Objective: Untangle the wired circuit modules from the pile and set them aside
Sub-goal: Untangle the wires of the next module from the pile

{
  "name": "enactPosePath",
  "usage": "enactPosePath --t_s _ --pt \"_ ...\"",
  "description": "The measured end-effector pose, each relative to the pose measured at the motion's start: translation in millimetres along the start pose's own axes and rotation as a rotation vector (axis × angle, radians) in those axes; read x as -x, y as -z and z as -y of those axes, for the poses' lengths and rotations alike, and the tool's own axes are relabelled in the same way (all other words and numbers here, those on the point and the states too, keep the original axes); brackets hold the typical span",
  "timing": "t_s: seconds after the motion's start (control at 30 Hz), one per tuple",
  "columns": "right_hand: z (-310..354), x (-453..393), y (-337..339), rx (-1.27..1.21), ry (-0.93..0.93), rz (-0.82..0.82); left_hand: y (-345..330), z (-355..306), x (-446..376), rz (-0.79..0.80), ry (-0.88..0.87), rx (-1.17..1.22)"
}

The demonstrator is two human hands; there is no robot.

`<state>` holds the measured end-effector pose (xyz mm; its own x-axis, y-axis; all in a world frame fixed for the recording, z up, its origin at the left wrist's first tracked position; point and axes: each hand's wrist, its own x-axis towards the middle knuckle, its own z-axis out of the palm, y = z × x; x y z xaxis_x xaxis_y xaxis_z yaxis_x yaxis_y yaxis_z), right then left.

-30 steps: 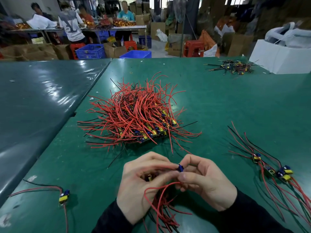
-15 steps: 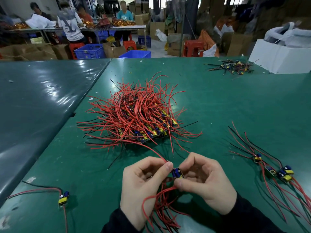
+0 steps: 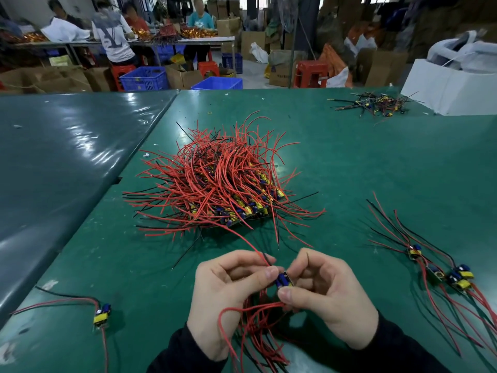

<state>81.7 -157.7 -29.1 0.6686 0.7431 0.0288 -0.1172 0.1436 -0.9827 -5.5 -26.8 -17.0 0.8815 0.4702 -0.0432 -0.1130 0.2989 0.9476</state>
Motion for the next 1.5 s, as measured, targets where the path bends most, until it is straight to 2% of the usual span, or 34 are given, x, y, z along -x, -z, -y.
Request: enactPosePath --t_s 0.17,0.33,0.47,0.67,0.83,1.23,1.4,1.5 --pt "-2 -1 0 0.024 -0.005 -0.009 -2 3 0 -0.064 -0.198 -0.147" --pt "-4 -3 0 0.052 -0.011 -0.026 0 2 -1 -0.051 -0.138 -0.108" --pt "-5 -2 -1 0.041 -0.024 -0.007 1 4 0 -0.062 -0.226 -0.187" --pt "-5 -2 -1 0.043 -0.027 -0.002 5 -1 -3 -0.049 -0.216 -0.141" --pt "-7 -2 -1 0.045 -0.047 0.025 4 -1 -2 -0.074 -0.285 -0.179" --pt "-1 -2 4 0.058 -0.155 0.15 2 -2 -4 -0.08 -0.246 -0.155" --pt "2 0 -4 0.183 -0.058 0.116 5 -1 -5 -0.074 -0.322 -0.281" --pt "4 1 -4 0.223 0.005 0.11 9 -4 -7 -0.093 -0.257 -0.184"
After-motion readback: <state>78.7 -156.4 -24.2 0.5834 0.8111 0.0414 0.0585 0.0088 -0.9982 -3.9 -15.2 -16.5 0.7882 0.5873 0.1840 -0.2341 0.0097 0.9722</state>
